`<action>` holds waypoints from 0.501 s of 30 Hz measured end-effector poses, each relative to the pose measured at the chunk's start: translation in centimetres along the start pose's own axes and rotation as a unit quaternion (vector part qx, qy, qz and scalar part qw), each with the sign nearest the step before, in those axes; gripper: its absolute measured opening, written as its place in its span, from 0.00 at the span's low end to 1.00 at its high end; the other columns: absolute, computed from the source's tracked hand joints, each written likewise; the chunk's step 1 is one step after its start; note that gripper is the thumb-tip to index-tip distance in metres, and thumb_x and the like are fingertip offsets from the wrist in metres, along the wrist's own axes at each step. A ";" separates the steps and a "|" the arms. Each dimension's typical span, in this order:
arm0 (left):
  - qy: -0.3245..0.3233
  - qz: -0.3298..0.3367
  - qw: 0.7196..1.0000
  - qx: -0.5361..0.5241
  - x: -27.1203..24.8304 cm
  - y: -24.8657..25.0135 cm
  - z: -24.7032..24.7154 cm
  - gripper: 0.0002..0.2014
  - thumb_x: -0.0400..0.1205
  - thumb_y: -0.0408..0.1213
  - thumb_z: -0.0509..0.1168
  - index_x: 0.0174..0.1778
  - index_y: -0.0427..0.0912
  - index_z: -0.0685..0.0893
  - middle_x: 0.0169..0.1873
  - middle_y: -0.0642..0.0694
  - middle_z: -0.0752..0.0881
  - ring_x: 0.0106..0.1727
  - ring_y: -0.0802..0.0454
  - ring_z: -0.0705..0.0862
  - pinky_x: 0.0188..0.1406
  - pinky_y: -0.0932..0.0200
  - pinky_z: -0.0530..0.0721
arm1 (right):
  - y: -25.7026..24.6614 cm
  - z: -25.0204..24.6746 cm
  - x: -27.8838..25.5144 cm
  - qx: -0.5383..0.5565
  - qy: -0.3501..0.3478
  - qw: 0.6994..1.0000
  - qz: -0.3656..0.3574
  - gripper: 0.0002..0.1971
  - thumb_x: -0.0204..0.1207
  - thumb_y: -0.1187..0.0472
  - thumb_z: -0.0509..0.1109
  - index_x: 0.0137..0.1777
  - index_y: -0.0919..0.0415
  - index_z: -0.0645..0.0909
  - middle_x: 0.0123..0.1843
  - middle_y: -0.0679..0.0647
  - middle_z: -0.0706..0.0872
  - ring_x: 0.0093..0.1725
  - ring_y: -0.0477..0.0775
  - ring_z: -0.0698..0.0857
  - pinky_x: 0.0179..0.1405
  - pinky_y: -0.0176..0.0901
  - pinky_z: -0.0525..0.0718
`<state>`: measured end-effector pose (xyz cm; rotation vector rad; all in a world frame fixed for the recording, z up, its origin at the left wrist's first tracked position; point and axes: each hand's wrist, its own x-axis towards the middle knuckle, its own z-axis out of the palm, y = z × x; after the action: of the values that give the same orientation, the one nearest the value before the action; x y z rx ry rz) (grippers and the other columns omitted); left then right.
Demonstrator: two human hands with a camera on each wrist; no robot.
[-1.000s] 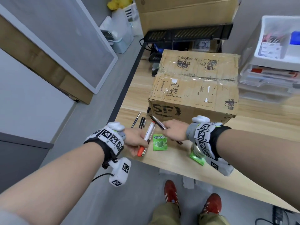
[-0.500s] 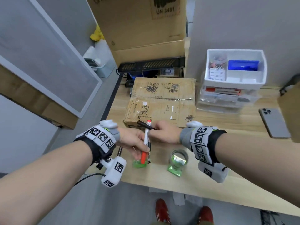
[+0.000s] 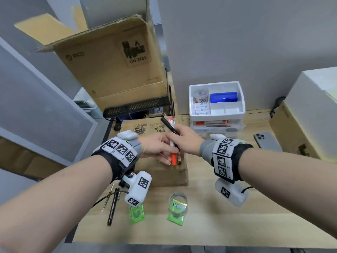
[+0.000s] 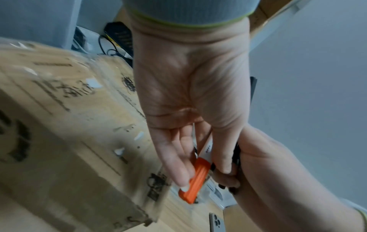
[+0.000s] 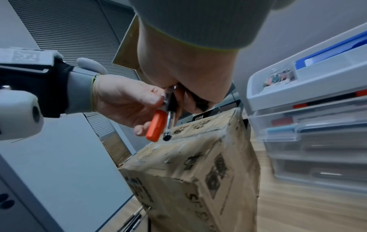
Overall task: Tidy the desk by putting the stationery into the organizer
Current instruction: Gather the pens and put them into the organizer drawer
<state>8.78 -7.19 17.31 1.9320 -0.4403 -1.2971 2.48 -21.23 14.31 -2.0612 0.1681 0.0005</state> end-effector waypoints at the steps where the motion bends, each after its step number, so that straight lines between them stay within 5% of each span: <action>1: 0.009 0.007 1.000 0.000 0.6 0.6 0.3 0.07 0.84 0.30 0.70 0.43 0.29 0.84 0.31 0.38 0.89 0.37 0.45 0.90 0.40 0.58 0.92 | 0.3 -0.7 0.2 -0.002 0.008 1.000 0.002 0.12 0.81 0.52 0.65 0.42 0.61 0.79 0.35 0.56 0.83 0.35 0.52 0.78 0.39 0.51 0.79; 5: 0.052 0.022 0.997 0.061 3.6 2.9 1.6 0.16 0.82 0.40 0.72 0.51 0.27 0.85 0.41 0.35 0.90 0.42 0.47 0.89 0.45 0.55 0.90 | 3.0 -4.6 0.7 -0.025 0.045 0.998 0.042 0.13 0.83 0.56 0.63 0.37 0.59 0.74 0.29 0.52 0.76 0.29 0.50 0.73 0.30 0.45 0.71; 10: 0.154 0.038 0.971 0.179 7.0 4.6 2.9 0.14 0.81 0.38 0.71 0.58 0.34 0.87 0.39 0.39 0.90 0.40 0.48 0.88 0.53 0.50 0.91 | 7.3 -9.0 1.3 -0.051 0.086 0.991 0.084 0.11 0.84 0.54 0.62 0.40 0.56 0.71 0.31 0.52 0.80 0.29 0.53 0.79 0.26 0.41 0.71; 15: 0.192 0.089 0.876 0.434 9.9 5.2 3.9 0.30 0.81 0.41 0.68 0.80 0.41 0.72 0.74 0.43 0.77 0.72 0.46 0.78 0.69 0.55 0.76 | 9.3 -12.5 2.9 -0.029 0.160 0.983 0.088 0.10 0.85 0.52 0.60 0.43 0.55 0.71 0.35 0.54 0.82 0.32 0.56 0.81 0.30 0.45 0.78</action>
<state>10.13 -18.48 14.10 2.7141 -1.0936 -0.5700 3.38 -36.86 11.94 -2.0882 0.5539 -0.2202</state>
